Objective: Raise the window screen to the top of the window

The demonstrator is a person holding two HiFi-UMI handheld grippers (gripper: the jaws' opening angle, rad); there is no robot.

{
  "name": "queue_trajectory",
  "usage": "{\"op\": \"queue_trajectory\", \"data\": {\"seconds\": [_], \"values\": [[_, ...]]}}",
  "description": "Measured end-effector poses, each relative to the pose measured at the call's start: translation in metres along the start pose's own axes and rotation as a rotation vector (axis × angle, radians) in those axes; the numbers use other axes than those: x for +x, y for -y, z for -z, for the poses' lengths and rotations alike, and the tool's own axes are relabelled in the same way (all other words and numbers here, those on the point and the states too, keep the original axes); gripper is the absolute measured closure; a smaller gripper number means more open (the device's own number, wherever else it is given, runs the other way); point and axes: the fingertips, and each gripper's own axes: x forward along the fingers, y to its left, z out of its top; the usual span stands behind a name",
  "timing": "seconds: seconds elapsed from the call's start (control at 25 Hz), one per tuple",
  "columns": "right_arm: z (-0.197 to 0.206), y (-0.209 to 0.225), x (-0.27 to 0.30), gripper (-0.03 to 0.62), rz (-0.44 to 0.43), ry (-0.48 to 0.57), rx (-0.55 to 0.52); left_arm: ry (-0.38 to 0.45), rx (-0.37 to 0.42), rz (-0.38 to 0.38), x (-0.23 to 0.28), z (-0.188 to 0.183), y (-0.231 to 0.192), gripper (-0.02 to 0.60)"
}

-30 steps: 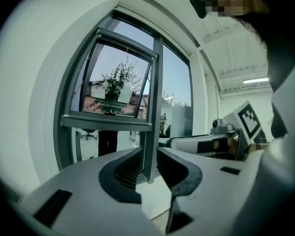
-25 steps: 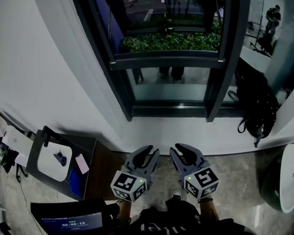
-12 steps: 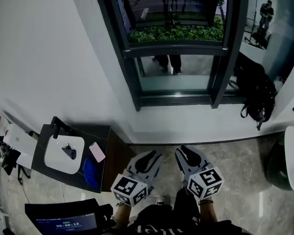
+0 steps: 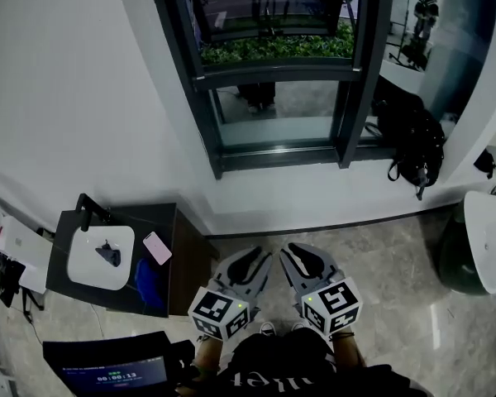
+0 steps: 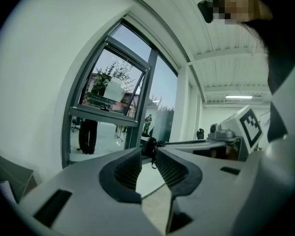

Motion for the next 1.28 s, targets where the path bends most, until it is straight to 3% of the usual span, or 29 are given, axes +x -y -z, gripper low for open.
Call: {"op": "queue_trajectory", "data": {"seconds": [0.24,0.84,1.28], "values": [[-0.002,0.013,-0.021,0.537,0.047,-0.008,-0.024,0.029,-0.023,-0.015,0.0,-0.006,0.015,0.486],[0.002,0.04,-0.054,0.545,0.012,0.011,-0.009,0.028,-0.01,-0.037,0.025,-0.001,0.057,0.486],[-0.004,0.047,-0.05,0.545,0.006,0.018,0.001,0.013,-0.009,-0.062,0.029,0.0,0.049,0.486]]}}
